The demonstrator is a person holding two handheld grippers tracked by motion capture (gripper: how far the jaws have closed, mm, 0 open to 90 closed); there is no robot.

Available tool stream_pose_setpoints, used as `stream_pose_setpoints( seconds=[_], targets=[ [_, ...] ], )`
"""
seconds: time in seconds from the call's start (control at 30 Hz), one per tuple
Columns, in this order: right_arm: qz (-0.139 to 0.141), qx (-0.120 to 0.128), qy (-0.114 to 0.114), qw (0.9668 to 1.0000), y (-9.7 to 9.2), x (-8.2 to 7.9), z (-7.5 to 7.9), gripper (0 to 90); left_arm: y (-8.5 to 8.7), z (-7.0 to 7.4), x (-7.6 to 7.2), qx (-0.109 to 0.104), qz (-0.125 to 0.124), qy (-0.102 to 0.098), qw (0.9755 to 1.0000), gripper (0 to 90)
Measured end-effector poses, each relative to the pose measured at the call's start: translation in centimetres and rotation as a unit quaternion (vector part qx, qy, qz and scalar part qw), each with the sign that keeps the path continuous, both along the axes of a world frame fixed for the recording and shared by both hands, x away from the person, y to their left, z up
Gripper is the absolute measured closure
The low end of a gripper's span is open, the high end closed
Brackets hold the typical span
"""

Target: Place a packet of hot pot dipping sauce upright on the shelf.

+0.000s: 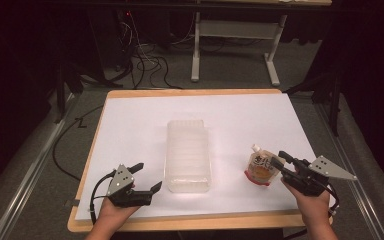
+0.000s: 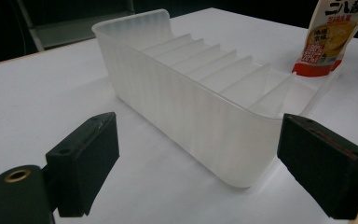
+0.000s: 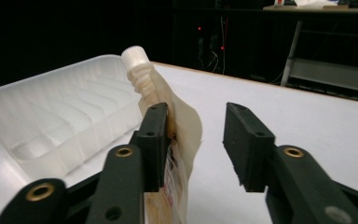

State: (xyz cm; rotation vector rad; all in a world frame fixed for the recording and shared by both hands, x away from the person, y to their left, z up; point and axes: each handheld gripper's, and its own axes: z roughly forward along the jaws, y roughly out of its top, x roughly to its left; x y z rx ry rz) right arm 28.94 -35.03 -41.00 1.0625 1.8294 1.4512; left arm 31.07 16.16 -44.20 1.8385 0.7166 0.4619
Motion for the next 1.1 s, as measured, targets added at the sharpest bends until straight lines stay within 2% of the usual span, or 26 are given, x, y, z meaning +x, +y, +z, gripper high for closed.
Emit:
stream_pose_setpoints(
  seconds=[0.1, 0.2, 0.27, 0.43, 0.5, 0.57, 0.6, 0.83, 1.0, 1.1],
  targets=[
    [0.004, -0.004, 0.006, 1.0, 0.1, 0.1, -0.2, 56.5, 0.0, 0.0, 0.0, 0.001, -0.001, 0.0, 1.0, 13.4],
    [0.014, -0.014, 0.031, 0.9993, 0.3, 0.4, -0.9, 53.6, 0.0, 0.0, 0.0, 0.001, -0.002, 0.0, 1.0, 13.4],
    [0.019, -0.015, 0.037, 0.999, 0.3, 0.5, -1.2, 54.1, 0.1, 0.0, 0.0, -0.001, -0.001, 0.0, 1.0, 13.4],
    [0.027, -0.015, 0.068, 0.9972, 0.7, 1.0, -2.2, 63.4, 0.1, 0.1, -0.1, -0.001, -0.001, 0.0, 1.0, 13.5],
    [0.034, -0.03, 0.083, 0.9955, 1.0, 1.2, -2.6, 72.0, 0.1, 0.1, -0.1, -0.001, -0.001, 0.0, 1.0, 13.6],
    [0.038, -0.026, 0.094, 0.9945, 1.0, 1.2, -2.8, 80.3, 0.1, 0.1, -0.1, 0.0, -0.002, 0.0, 1.0, 13.6],
    [0.049, -0.021, 0.096, 0.9939, 0.9, 1.2, -2.8, 84.5, 0.1, 0.1, -0.1, 0.0, -0.002, 0.0, 1.0, 13.7],
    [0.045, -0.015, 0.09, 0.9949, 0.6, 1.4, -2.8, 90.0, 0.0, 0.0, -0.1, 0.001, -0.003, 0.0, 1.0, 13.8],
    [0.06, -0.022, 0.074, 0.9952, 0.5, 1.8, -2.6, 90.0, 0.0, 0.1, -0.1, 0.003, -0.004, -0.002, 1.0, 13.9],
    [0.067, -0.017, 0.068, 0.9953, 0.5, 1.9, -2.3, 90.0, 0.1, 0.1, -0.1, 0.003, -0.003, -0.003, 1.0, 13.9]
  ],
)
